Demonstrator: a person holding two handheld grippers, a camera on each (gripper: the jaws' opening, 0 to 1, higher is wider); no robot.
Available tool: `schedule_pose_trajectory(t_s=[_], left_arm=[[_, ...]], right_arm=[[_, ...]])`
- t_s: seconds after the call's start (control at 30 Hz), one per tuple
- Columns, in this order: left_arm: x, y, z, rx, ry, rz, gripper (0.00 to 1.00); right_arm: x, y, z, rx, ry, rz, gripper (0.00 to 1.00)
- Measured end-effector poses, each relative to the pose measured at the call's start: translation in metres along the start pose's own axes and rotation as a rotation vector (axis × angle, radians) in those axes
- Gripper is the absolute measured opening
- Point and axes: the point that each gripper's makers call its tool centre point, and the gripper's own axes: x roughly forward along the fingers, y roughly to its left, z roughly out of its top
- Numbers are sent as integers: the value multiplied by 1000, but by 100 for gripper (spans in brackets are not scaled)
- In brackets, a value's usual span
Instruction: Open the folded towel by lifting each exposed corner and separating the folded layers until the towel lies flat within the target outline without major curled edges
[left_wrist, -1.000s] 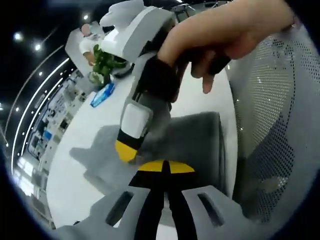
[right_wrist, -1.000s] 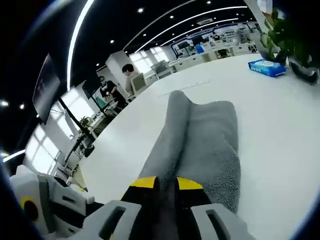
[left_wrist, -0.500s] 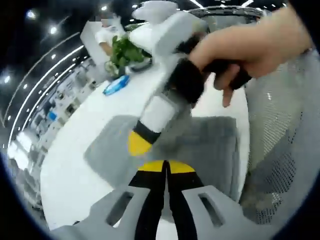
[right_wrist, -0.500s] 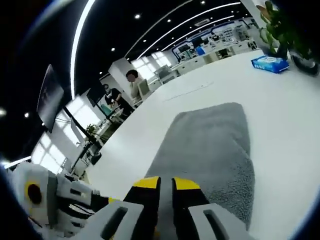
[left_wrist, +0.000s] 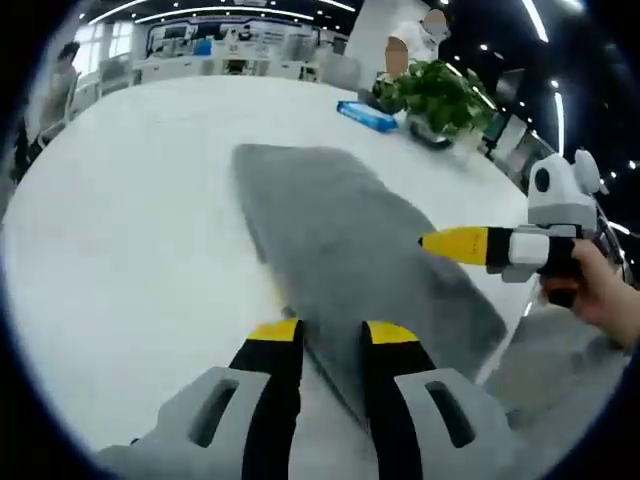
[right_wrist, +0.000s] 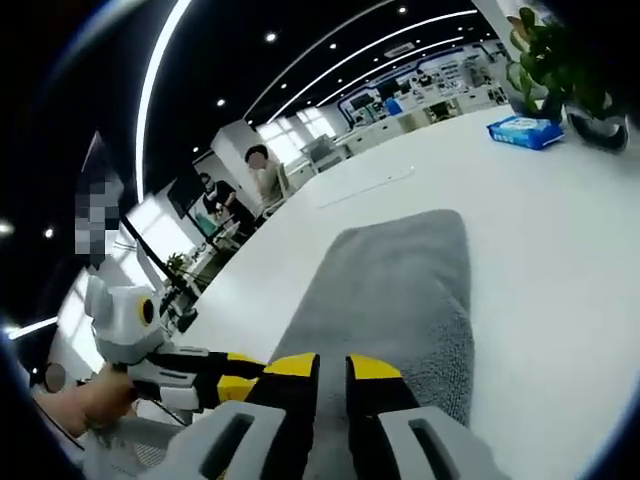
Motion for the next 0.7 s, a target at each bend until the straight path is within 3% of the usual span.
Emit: schedule_pose_trajectory(t_s=[0.07,0.13,0.17,0.27,0.33,0.53,0.6,0.7], left_arm=[[-2,5,1,162,17,49,3],[-7,-1,20,323,-66,82,2],[-11,-5,30,471,-100,111,2],[-15,-21,40,776,-127,171,2],[-13,-36,41,918,-138,174,2],[0,-65,21,1231,-84,137,2],[0,-71,18,1245,-88,127,2],[0,-75,19,1231,-99,104,2]], right_arm=[[-1,0,1,2,-4,2,7],[-2,2,3,3,-10,13,7],[-2,3,3,7,-13,20,7],[-1,9,3,-4,-13,42,7],[0,15,5,-3,-21,66,8],[6,27,-5,17,12,109,15],[8,26,-8,20,25,102,14],[7,23,-12,8,44,92,1]])
